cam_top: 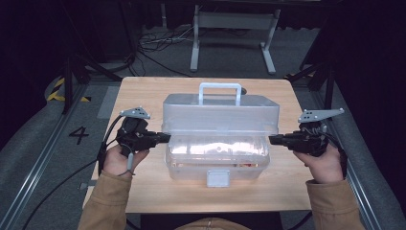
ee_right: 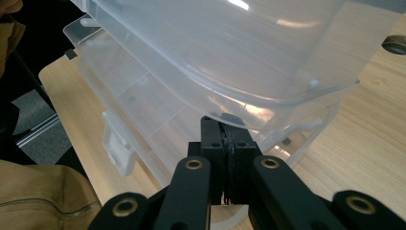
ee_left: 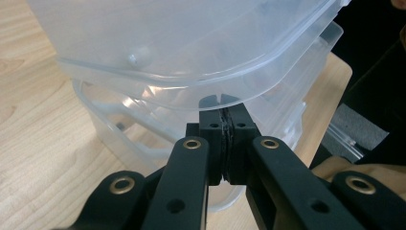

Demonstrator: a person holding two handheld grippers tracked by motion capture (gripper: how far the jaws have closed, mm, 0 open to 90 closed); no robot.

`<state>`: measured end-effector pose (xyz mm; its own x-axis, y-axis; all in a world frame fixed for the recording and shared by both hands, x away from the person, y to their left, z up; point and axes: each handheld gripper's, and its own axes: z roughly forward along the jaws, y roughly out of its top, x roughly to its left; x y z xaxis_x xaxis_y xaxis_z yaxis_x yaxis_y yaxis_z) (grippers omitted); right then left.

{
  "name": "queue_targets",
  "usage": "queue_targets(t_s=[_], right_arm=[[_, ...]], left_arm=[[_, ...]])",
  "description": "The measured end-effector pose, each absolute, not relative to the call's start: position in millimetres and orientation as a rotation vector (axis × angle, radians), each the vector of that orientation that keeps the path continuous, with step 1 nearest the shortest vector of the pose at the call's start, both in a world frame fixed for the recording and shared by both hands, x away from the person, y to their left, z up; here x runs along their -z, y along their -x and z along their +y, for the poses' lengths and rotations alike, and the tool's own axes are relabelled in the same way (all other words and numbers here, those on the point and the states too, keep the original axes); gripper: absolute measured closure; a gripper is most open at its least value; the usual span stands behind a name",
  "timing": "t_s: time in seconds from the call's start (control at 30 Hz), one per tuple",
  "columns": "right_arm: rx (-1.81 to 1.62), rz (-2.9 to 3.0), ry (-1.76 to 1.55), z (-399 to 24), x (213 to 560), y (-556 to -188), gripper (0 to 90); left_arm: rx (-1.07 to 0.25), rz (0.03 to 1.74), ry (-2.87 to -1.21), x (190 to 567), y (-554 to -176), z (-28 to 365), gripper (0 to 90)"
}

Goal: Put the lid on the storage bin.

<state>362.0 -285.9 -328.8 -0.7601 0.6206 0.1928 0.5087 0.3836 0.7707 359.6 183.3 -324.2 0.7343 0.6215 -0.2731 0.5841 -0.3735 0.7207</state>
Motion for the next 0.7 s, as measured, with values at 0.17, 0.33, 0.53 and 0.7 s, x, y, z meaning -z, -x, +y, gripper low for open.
queue_targets(t_s=[0.17,0.33,0.53,0.7], right_arm=[[-1.298,2.528,-1.024,-284.7,329.5,-362.1,88.7],[-1.260,2.552,-1.039,-285.8,331.0,-363.4,88.6],[-1.221,2.568,-1.060,-287.8,333.0,-364.9,88.6],[-1.196,2.589,-1.054,-286.8,333.7,-364.9,88.6]], left_arm=[[-0.040,0.915,-2.086,325.1,-359.8,185.0,87.6],[-0.024,0.929,-2.096,327.0,-360.1,187.1,87.6],[-0.027,0.935,-2.123,328.0,-360.9,188.1,87.6],[-0.022,0.936,-2.144,328.0,-360.5,188.6,87.3]])
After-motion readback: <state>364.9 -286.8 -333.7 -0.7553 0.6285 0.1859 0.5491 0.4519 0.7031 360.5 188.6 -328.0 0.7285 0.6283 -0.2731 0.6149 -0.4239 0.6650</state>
